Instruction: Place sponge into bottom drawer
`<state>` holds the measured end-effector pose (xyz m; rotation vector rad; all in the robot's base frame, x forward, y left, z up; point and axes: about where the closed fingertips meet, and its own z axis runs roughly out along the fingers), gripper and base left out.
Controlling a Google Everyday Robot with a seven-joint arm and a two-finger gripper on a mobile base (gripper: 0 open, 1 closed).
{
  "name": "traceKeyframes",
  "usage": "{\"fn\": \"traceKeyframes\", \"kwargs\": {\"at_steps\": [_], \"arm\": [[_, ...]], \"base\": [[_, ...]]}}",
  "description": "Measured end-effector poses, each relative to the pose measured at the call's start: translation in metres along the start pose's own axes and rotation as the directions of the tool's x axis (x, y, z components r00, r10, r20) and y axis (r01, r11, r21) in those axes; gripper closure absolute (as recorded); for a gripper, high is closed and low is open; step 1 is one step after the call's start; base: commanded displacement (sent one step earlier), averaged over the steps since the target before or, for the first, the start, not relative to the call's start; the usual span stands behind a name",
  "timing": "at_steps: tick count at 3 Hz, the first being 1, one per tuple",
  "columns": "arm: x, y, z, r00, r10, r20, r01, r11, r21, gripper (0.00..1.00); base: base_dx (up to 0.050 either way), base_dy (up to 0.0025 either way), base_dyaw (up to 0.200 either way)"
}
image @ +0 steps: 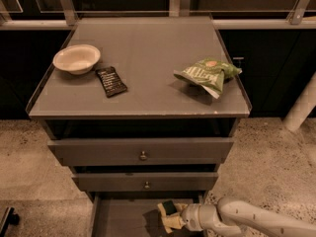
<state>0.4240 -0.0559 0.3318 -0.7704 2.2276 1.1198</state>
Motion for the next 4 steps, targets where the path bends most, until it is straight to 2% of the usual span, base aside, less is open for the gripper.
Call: {"fn": "traceKeyframes", "kwargs": {"at_steps": [1,2,4], "arm": [[0.024,-0.031,0.019,0.998,0.066,0.019,-0.065,0.9977,-0.019,1.0],[0.031,-0.056,0.041,0.994,0.104,0.028,-0.104,0.9943,-0.026,1.0],[0.043,-0.096,0.069,0.987,0.16,-0.002,-0.16,0.9871,0.0,1.0]], "base": [[0.0,0.0,0.0],[0.0,0.0,0.0],[0.0,0.0,0.0]]}}
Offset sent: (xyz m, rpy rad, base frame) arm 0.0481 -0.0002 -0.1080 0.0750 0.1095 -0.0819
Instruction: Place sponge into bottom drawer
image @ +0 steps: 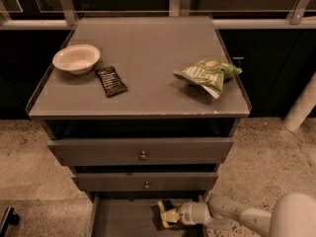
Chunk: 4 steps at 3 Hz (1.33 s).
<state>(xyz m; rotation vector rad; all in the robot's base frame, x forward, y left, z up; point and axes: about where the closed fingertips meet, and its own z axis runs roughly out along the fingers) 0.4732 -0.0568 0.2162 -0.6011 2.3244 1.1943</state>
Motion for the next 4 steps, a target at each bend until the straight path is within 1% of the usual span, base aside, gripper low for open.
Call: {"fn": "traceKeyframes", "kwargs": {"at_steps": [1,4], "arm": [[-0.0003,-0.0009,0.0002,1.0,0.0,0.0,0.0,1.0,0.001,0.82],[-0.0003,-0.0009,0.0003,1.0,0.0,0.0,0.0,1.0,0.001,0.13]], "base": [[0.0,0.0,0.0],[0.0,0.0,0.0]]}}
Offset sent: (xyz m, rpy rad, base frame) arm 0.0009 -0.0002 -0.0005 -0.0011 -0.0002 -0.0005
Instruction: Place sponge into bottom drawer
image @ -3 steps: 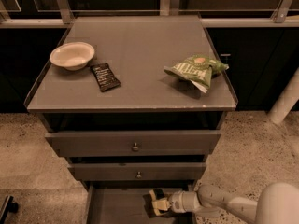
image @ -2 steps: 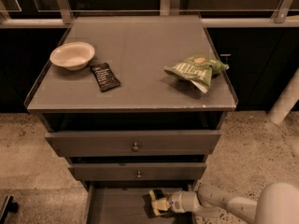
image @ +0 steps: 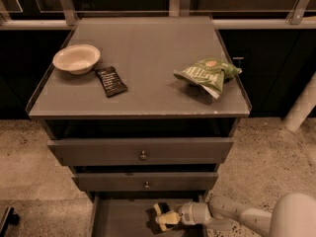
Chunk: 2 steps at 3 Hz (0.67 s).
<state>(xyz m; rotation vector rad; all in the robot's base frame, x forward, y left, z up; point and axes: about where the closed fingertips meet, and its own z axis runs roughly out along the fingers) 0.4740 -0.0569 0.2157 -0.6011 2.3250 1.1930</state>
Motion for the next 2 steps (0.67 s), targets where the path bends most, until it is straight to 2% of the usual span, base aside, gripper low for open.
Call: {"fn": "traceKeyframes", "kwargs": {"at_steps": [1,2], "arm": [[0.0,0.0001,0.0001,1.0,0.0,0.0,0.0,1.0,0.0,0.0],[0.0,0.0001,0.0001,1.0,0.0,0.0,0.0,1.0,0.0,0.0]], "base": [[0.0,0.0,0.0],[0.0,0.0,0.0]]}}
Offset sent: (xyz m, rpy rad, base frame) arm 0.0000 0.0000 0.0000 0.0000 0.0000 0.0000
